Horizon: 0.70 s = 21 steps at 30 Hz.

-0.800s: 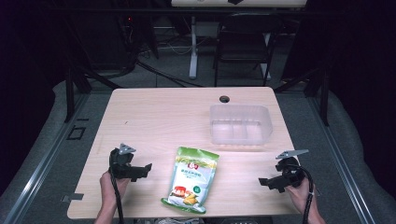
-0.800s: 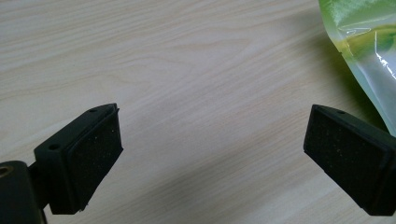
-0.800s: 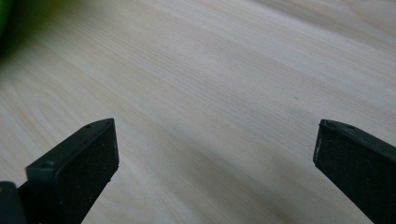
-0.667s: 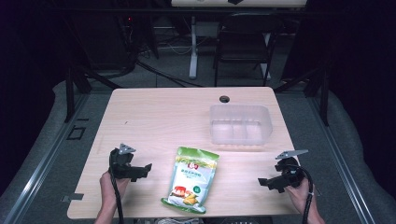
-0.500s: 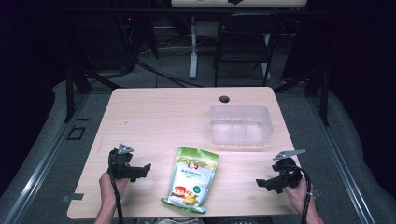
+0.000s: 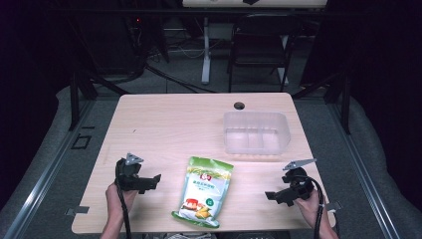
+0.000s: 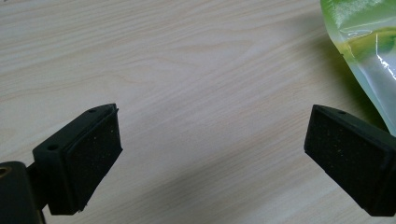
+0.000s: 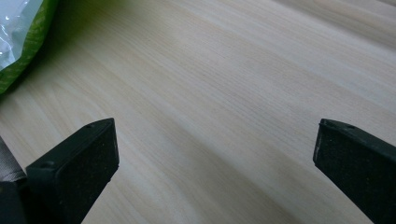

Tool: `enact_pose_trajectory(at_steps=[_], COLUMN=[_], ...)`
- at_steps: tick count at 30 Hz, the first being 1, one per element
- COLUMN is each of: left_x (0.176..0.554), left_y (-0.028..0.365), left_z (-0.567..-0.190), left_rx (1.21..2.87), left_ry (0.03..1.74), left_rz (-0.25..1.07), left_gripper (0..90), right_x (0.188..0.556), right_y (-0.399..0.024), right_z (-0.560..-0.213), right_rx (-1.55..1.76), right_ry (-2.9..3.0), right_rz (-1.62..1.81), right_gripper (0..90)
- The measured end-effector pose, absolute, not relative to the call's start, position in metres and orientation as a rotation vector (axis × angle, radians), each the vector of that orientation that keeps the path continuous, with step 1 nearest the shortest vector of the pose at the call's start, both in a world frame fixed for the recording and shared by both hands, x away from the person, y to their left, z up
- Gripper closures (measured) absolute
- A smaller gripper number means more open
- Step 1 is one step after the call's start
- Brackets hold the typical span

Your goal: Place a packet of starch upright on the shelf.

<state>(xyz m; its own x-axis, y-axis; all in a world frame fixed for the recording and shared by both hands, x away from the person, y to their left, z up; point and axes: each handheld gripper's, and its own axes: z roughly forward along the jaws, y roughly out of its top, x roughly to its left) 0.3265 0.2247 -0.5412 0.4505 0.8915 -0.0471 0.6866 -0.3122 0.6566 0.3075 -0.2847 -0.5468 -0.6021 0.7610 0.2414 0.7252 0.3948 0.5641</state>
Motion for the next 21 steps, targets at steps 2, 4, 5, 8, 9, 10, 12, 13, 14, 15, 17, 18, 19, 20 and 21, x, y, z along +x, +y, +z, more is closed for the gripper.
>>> enact_pose_trajectory(at_steps=[2, 4, 5, 8, 9, 10, 12, 13, 14, 15, 17, 18, 19, 20, 21], left_x=[0.326, 0.325, 0.325, 0.324, 0.324, 0.324, 0.325, 0.324, 0.324, 0.324, 0.325, 0.325, 0.325, 0.325, 0.325], left_y=[0.225, 0.224, 0.225, 0.225, 0.225, 0.225, 0.226, 0.226, 0.226, 0.226, 0.226, 0.226, 0.227, 0.227, 0.227], left_z=[-0.541, -0.541, -0.541, -0.54, -0.54, -0.54, -0.541, -0.54, -0.54, -0.54, -0.541, -0.541, -0.541, -0.541, -0.541], left_rx=[2.098, 2.094, 2.091, 2.092, 2.093, 2.093, 2.096, 2.094, 2.094, 2.093, 2.089, 2.089, 2.09, 2.09, 2.09], left_ry=[1.313, 1.312, 1.316, 1.316, 1.316, 1.316, 1.316, 1.316, 1.316, 1.316, 1.321, 1.321, 1.324, 1.326, 1.322], left_rz=[0.44, 0.444, 0.44, 0.443, 0.439, 0.439, 0.434, 0.436, 0.436, 0.436, 0.435, 0.435, 0.432, 0.428, 0.428], left_gripper=[3.6, 3.6, 3.5, 3.5, 3.5, 3.5, 3.5, 3.5, 3.5, 3.5, 3.5, 3.6, 3.6, 3.6, 3.5], right_x=[0.308, 0.308, 0.308, 0.308, 0.308, 0.308, 0.309, 0.309, 0.309, 0.311, 0.313, 0.313, 0.316, 0.316, 0.318], right_y=[-0.281, -0.28, -0.278, -0.272, -0.269, -0.269, -0.259, -0.257, -0.257, -0.251, -0.245, -0.245, -0.238, -0.238, -0.231], right_z=[-0.547, -0.547, -0.544, -0.539, -0.537, -0.537, -0.535, -0.535, -0.535, -0.534, -0.533, -0.533, -0.532, -0.532, -0.532], right_rx=[1.392, 1.395, 1.396, 1.397, 1.397, 1.397, 1.377, 1.379, 1.379, 1.384, 1.373, 1.373, 1.368, 1.368, 1.36], right_ry=[2.602, 2.6, 2.603, 2.599, 2.597, 2.597, 2.623, 2.631, 2.631, 2.648, 2.667, 2.667, 2.671, 2.671, 2.685], right_rz=[0.976, 0.987, 0.984, 1.052, 1.073, 1.073, 1.095, 1.117, 1.117, 1.151, 1.156, 1.156, 1.172, 1.172, 1.177], right_gripper=[0.0, 0.0, 0.0, 0.0, 0.0, 0.0, 0.0, 0.0, 0.0, 0.0, 0.0, 0.0, 0.0, 0.0, 0.0])
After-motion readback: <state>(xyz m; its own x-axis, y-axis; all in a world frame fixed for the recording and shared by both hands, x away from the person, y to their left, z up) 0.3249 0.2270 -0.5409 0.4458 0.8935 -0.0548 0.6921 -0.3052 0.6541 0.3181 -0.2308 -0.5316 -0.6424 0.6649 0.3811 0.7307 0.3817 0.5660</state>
